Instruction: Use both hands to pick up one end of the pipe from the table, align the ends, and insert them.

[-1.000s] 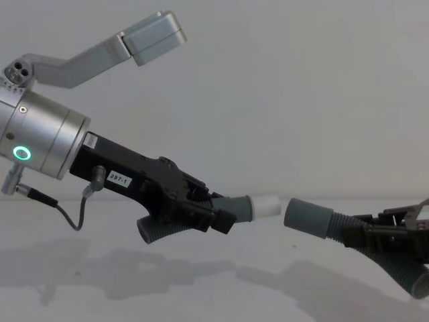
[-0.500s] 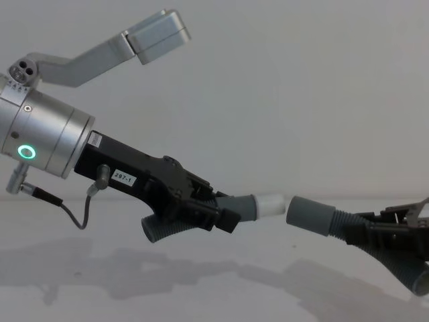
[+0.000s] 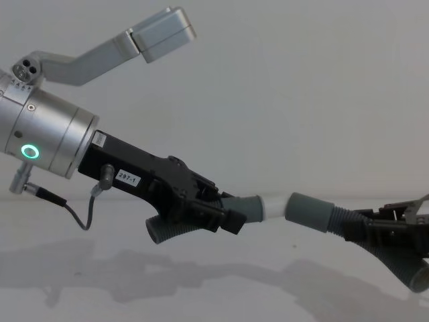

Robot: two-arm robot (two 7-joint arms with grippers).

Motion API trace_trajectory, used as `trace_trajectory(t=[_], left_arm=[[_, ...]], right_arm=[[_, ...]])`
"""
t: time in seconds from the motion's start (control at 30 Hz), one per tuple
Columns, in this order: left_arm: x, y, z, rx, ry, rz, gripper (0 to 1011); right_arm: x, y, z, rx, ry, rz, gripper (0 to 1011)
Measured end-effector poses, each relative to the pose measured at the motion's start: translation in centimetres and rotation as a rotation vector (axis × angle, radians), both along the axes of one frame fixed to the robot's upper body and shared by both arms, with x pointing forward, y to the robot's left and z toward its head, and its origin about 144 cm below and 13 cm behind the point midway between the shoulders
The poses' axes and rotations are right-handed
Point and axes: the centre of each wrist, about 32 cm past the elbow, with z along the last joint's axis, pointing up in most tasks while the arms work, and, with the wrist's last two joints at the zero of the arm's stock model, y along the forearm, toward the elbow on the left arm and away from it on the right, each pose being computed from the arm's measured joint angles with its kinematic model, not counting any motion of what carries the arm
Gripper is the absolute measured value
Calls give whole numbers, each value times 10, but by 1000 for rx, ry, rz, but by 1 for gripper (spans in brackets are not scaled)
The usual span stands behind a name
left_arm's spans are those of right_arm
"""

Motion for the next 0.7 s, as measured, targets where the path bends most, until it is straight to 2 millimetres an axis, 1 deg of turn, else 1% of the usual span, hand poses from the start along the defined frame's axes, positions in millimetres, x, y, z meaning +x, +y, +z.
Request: trace_trajectory(t=[0.7], left_arm=[[-3,-5,3,16,2,-25,365]], right_arm=[[-3,0,0,23,-11,43,263]])
